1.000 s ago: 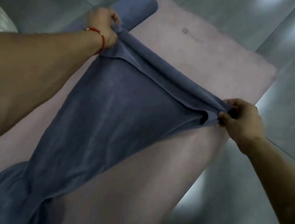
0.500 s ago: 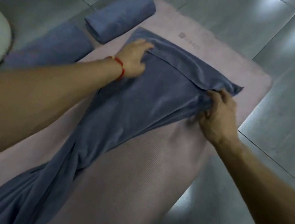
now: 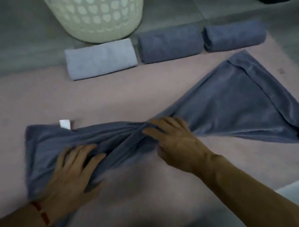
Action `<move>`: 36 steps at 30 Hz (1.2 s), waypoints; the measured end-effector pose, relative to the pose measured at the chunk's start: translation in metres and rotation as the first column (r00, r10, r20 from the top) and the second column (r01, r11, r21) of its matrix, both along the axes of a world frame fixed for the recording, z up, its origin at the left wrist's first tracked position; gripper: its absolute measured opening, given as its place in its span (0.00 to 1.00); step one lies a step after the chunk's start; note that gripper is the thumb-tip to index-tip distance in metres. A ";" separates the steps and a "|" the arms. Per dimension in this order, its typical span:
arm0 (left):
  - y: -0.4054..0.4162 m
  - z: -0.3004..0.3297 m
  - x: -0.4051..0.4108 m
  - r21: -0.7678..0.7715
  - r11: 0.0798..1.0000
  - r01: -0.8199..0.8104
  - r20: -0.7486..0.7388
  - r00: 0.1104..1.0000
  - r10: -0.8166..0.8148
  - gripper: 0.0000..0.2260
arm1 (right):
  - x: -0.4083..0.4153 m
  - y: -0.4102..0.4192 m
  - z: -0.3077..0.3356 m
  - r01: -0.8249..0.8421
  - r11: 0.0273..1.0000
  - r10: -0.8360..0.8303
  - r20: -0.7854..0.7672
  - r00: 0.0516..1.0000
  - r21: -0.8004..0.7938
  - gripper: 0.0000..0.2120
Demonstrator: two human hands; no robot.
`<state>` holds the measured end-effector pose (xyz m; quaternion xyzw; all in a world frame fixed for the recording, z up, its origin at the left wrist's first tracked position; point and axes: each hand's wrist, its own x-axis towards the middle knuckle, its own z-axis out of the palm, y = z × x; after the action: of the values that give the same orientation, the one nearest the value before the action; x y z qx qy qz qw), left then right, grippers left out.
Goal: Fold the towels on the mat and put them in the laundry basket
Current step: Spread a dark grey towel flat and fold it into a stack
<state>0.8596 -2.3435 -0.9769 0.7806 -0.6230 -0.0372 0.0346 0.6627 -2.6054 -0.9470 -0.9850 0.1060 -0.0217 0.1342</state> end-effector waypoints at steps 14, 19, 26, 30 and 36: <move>0.080 0.051 0.038 0.236 0.863 -0.448 -0.685 0.553 0.474 0.14 | 0.128 0.138 -0.002 -0.374 0.911 0.405 -0.213 0.889 0.175 0.30; 0.065 0.101 0.099 0.343 0.728 -0.594 -0.929 -0.100 0.356 0.07 | 0.183 0.104 0.035 -0.275 0.904 0.303 -0.036 0.952 0.328 0.11; 0.045 0.040 0.117 0.382 0.414 -0.826 -0.857 -0.149 0.493 0.11 | 0.224 0.071 0.019 -0.059 0.992 0.059 0.001 0.998 -0.116 0.27; 0.050 -0.004 0.095 0.208 0.563 -0.800 -0.620 0.338 0.708 0.18 | 0.168 0.089 -0.025 -0.212 0.972 0.209 -0.036 0.977 -0.101 0.24; 0.060 -0.016 0.077 0.063 0.434 -0.899 -0.662 0.288 0.692 0.04 | 0.129 0.091 -0.050 -0.275 0.954 0.274 -0.031 0.961 -0.116 0.29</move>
<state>0.9365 -2.2838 -0.9924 0.9112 -0.0895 -0.1567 0.3704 0.7921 -2.5141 -0.9966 -0.9966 -0.0323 -0.0018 0.0760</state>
